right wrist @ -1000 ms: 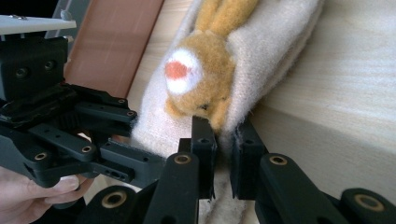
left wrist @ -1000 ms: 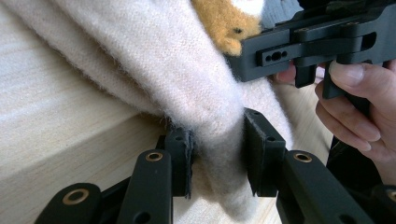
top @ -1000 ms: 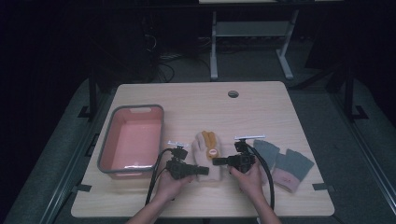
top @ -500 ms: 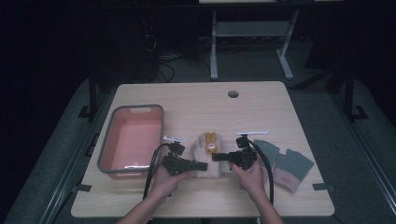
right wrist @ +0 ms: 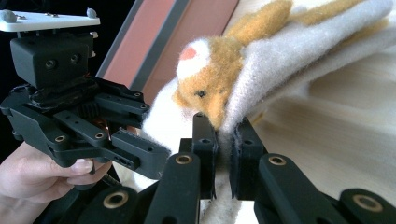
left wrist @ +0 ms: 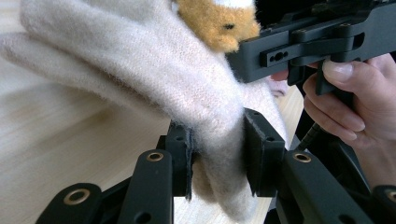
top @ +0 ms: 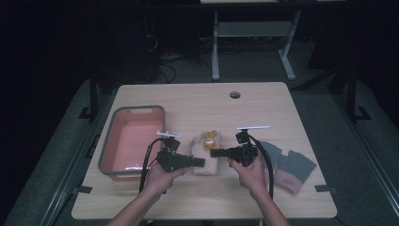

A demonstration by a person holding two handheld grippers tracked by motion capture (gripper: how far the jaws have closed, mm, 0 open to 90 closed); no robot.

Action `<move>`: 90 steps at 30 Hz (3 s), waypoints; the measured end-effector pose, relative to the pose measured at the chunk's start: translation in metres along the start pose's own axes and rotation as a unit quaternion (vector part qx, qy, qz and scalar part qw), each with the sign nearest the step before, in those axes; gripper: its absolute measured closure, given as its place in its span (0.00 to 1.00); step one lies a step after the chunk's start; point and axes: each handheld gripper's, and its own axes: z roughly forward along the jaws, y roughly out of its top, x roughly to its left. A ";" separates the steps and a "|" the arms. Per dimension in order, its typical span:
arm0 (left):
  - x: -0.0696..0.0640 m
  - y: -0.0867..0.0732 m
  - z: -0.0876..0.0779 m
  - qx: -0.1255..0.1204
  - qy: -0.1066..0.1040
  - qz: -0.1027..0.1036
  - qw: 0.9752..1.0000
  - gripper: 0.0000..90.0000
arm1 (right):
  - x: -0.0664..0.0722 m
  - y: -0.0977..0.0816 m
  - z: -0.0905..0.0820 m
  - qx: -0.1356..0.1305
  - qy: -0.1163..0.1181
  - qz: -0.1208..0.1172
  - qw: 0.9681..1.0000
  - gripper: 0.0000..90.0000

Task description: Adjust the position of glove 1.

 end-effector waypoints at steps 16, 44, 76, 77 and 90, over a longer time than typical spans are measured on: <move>-0.001 0.017 -0.021 -0.010 -0.006 -0.001 1.000 0.74 | 0.016 0.020 -0.001 -0.008 0.013 -0.009 1.000 0.92; 0.010 0.029 -0.068 -0.040 0.002 -0.006 0.999 0.74 | 0.051 0.055 0.022 0.004 0.028 -0.033 0.999 0.92; 0.021 0.039 -0.120 -0.060 0.027 -0.008 0.998 0.74 | 0.089 0.090 0.056 0.021 0.034 -0.075 0.996 0.91; 0.022 0.040 -0.123 -0.062 0.029 -0.008 0.998 0.74 | 0.092 0.092 0.059 0.022 0.036 -0.077 0.996 0.91; 0.032 0.035 -0.147 -0.065 0.041 -0.011 0.997 0.74 | 0.105 0.100 0.084 0.033 0.050 -0.083 0.995 0.91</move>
